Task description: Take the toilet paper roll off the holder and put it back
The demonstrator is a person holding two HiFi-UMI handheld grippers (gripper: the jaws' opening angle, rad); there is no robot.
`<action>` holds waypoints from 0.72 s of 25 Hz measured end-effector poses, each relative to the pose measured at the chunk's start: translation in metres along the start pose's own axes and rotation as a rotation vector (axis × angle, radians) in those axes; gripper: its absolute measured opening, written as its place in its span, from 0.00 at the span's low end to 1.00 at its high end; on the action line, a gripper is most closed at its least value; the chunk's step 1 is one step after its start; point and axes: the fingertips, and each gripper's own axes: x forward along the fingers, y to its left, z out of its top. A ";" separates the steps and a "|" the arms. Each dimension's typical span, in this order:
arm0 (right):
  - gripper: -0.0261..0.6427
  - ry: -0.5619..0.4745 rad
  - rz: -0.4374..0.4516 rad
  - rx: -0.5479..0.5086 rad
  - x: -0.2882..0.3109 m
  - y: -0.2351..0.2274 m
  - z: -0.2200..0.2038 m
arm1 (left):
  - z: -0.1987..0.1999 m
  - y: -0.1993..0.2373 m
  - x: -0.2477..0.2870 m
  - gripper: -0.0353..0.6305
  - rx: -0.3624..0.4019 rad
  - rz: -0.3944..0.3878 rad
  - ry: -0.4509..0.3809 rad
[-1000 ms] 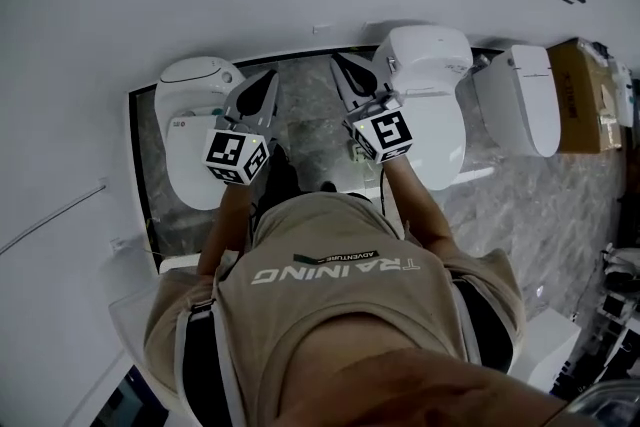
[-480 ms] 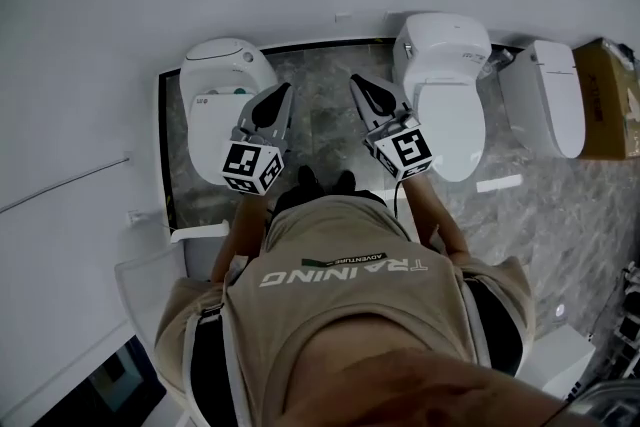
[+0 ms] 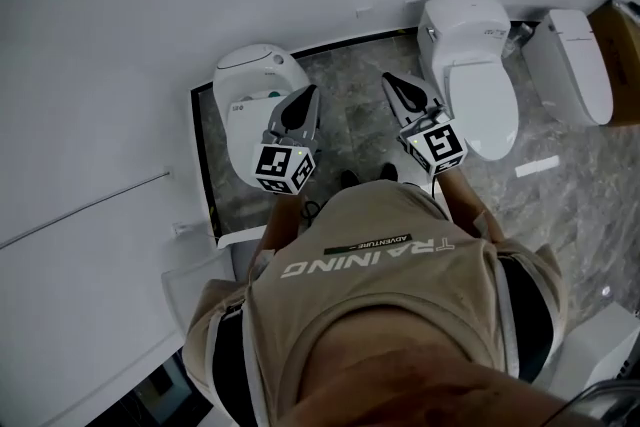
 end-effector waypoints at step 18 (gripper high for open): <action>0.06 0.010 0.082 -0.004 0.028 0.047 0.019 | 0.011 0.027 -0.024 0.05 -0.019 -0.011 -0.057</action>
